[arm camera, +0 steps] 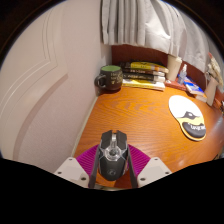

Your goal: Arrange mouse

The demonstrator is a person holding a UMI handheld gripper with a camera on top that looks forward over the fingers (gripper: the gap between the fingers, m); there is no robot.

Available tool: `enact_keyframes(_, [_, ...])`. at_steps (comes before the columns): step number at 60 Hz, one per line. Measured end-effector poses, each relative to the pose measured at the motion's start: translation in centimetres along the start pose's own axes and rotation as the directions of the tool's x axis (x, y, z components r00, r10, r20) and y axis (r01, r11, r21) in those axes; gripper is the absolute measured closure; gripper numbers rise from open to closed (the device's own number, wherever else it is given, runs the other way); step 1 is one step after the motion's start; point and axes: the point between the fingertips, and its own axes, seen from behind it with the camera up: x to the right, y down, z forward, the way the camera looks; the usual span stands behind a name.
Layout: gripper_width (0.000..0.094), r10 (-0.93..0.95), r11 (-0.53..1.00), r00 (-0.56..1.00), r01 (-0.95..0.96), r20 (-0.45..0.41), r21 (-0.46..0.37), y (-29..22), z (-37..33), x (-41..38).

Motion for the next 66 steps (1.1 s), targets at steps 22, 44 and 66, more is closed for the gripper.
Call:
enact_keyframes(22, [0.0580,-0.032,0.997,0.999,0.034,0.026,-0.074,-0.5,0.0,-0.3])
enact_keyframes(44, [0.0578,-0.051,0.975,0.998,0.054,-0.020,0.214,-20.7,-9.8,9.8])
enact_keyframes(66, [0.0573,0.052,0.978,0.984,-0.015,-0.171,0.207,-23.4,-5.5,31.9])
